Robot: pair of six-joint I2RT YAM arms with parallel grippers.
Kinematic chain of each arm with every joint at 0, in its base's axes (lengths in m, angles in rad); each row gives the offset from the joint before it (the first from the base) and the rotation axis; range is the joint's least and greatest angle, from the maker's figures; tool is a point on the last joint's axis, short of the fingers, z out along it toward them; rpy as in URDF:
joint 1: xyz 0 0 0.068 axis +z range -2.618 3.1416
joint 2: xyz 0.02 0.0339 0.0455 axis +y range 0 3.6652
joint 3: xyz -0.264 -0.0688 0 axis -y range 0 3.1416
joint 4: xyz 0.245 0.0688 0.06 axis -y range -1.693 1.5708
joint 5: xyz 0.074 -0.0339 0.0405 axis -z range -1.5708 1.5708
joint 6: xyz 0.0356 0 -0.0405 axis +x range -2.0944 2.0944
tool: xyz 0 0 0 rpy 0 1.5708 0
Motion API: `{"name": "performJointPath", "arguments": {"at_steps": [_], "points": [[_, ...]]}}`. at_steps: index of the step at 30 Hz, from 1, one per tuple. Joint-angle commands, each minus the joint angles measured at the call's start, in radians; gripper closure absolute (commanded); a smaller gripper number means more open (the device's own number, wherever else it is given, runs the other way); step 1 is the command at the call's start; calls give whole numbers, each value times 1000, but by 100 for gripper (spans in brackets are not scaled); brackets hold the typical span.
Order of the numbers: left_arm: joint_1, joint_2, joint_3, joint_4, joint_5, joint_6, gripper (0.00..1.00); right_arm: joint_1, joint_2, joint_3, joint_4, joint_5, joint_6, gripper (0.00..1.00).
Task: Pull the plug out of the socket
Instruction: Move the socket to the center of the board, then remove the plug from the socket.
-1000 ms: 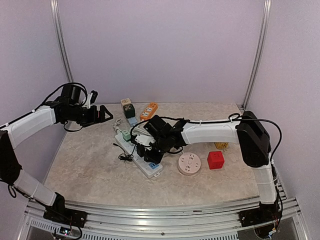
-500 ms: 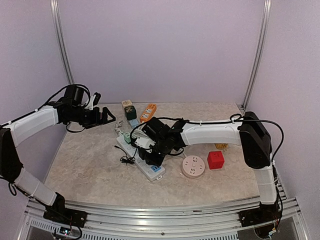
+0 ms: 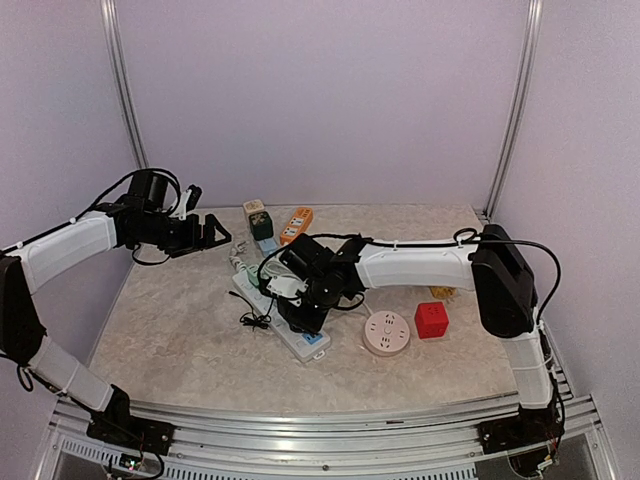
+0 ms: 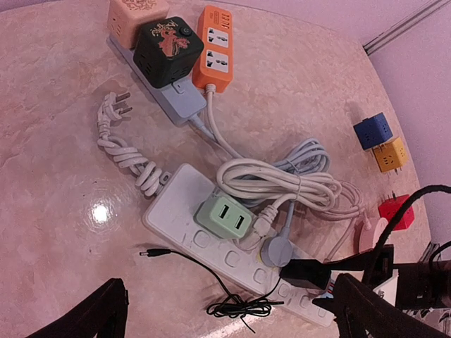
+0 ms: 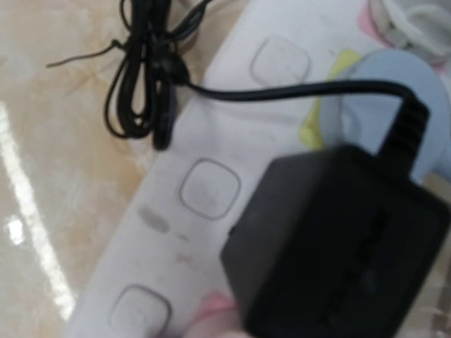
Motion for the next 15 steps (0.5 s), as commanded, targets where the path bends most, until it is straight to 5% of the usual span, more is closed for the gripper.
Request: {"name": "performJointPath", "arguments": {"at_steps": [1,10,15], "points": [[-5,-4,-5,3,-5,3,1,-4,49,35,-67,17,-16,52],[-39,-22,-27,36,7,-64,1,-12,29,28,-35,-20,19,100],[-93,-79,-222,273,45,-281,1,-18,-47,1,113,-52,132,100]]}}
